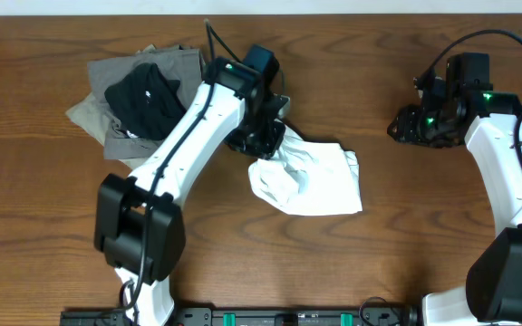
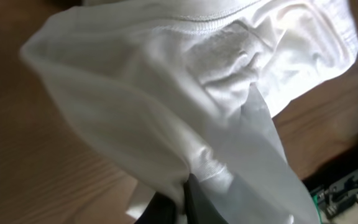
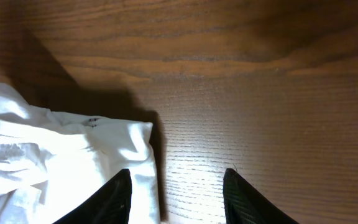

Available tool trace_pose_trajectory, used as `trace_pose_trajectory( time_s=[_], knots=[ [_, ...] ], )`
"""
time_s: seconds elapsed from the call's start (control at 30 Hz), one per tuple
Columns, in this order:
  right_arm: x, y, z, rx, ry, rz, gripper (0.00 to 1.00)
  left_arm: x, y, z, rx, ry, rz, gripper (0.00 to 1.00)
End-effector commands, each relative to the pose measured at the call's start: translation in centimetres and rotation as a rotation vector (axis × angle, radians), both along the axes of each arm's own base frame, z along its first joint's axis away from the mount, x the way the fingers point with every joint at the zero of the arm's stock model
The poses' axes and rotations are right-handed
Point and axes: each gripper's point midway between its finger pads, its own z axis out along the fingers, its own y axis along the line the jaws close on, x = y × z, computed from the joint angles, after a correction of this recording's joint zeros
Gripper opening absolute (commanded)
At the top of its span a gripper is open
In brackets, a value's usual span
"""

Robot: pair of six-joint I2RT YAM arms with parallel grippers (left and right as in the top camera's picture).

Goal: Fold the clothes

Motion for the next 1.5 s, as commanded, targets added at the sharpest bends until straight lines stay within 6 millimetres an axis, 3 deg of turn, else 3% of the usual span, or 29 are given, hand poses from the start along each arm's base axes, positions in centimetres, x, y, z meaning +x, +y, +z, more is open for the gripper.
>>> trace_pose_trajectory(
  time_s=[0.0,0.17,0.37,0.5,0.63,0.73,0.87,0.93,1.2,1.47],
  knots=[
    [0.1,0.5,0.8,0.010,-0.024,0.008,0.46,0.2,0.4,-0.4,0.050,-0.023,0.012,0.09],
    [0.1,0.5,0.8,0.010,-0.025,0.008,0.46,-1.0,-1.2,-0.6,0.023,-0.001,-0.027,0.06],
    [0.2,0.5,0.8,0.010,-0.027,0.008,0.46,-4.6,-6.6,0.3,-0.116,0.051,-0.145,0.06],
    [0.2,0.5,0.8,0.010,-0.026,0.009,0.46,-6.7,-9.4,0.2,-0.112,0.009,-0.260,0.25],
    [0.1,0.5,0.8,0.010,-0.023,0.008,0.46,-7.9,-10.2,-0.4,-0.041,-0.042,-0.322,0.42],
    [0.0,0.6,0.7,0.011,-0.021,0.009,0.47,-7.6,-9.2,-0.6,0.048,-0.082,-0.308,0.41],
    [-0.1,0.8,0.7,0.016,-0.014,0.014,0.49,-5.5,-6.0,-0.1,0.183,-0.155,-0.196,0.40],
    [-0.2,1.9,0.9,0.046,-0.019,0.044,0.51,-4.1,-4.3,0.7,0.217,-0.194,-0.141,0.40],
    [-1.1,10.4,1.8,0.156,-0.080,0.345,0.60,-0.6,0.8,4.6,0.171,-0.266,0.036,0.40],
    [-3.6,20.2,-0.8,0.175,-0.063,0.609,0.63,0.1,4.4,5.2,0.189,-0.230,0.129,0.40]
  ],
)
